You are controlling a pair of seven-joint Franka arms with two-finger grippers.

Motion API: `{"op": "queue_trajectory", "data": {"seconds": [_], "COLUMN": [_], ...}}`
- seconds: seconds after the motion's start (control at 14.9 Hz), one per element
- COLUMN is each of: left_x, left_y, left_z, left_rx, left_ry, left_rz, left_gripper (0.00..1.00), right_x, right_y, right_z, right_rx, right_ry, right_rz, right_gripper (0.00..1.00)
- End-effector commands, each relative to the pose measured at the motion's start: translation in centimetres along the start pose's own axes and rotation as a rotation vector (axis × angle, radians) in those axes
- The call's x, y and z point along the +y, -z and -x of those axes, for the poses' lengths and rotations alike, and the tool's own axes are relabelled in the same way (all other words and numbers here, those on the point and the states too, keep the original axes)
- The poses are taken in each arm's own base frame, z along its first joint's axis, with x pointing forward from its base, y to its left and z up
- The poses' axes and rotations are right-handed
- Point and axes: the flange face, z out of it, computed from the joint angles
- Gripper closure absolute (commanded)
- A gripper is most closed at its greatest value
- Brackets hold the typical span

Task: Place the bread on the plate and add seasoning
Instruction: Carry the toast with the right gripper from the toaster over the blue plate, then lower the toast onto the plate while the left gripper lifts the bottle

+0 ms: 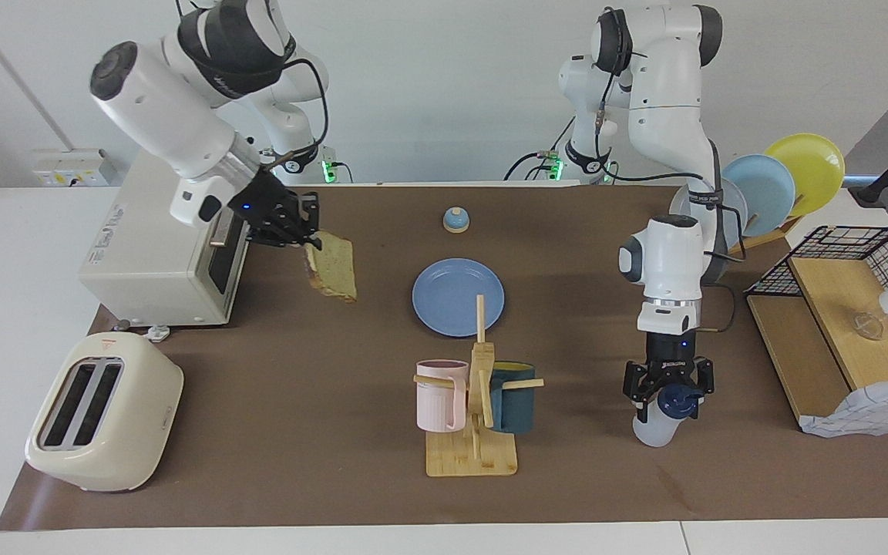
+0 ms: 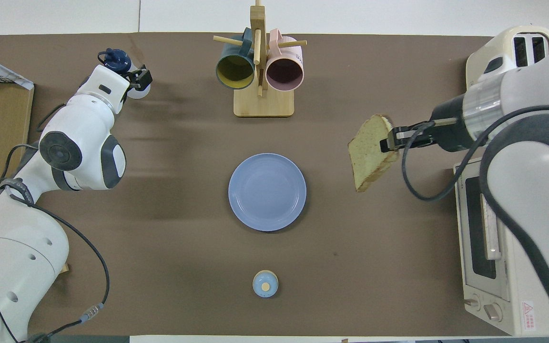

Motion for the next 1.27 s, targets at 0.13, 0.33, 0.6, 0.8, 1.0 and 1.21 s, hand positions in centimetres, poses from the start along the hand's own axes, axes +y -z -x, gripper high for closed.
{"op": "queue_trajectory", "data": {"seconds": [0.13, 0.33, 0.6, 0.8, 1.0, 1.21], "left_x": [0.1, 0.2, 0.1, 0.1, 0.0, -0.7], "left_y": [-0.3, -0.8, -0.8, -0.7, -0.7, -0.8], "left_z": [-0.8, -0.8, -0.5, -0.5, 0.1, 0.4], "left_rx": [0.043, 0.044, 0.055, 0.056, 0.059, 0.057], "left_ry": [0.022, 0.028, -0.01, -0.01, -0.024, -0.038], "left_rz": [-0.003, -0.005, -0.005, -0.005, -0.005, -0.014], "left_gripper": [0.0, 0.0, 0.0, 0.07, 0.31, 0.46], "right_x": [-4.0, -7.3, -11.7, -12.4, -11.9, -10.3], "right_y": [-5.6, -10.3, -16.0, -19.5, -21.8, -22.7], "right_z": [3.8, 4.6, 6.7, 7.6, 8.6, 9.8], "right_rx": [0.181, 0.26, 0.314, 0.32, 0.332, 0.331], "right_ry": [-0.066, -0.071, -0.106, -0.114, -0.106, -0.094], "right_rz": [-0.108, -0.15, -0.215, -0.209, -0.242, -0.256], "right_gripper": [1.0, 1.0, 1.0, 1.0, 1.0, 1.0]}}
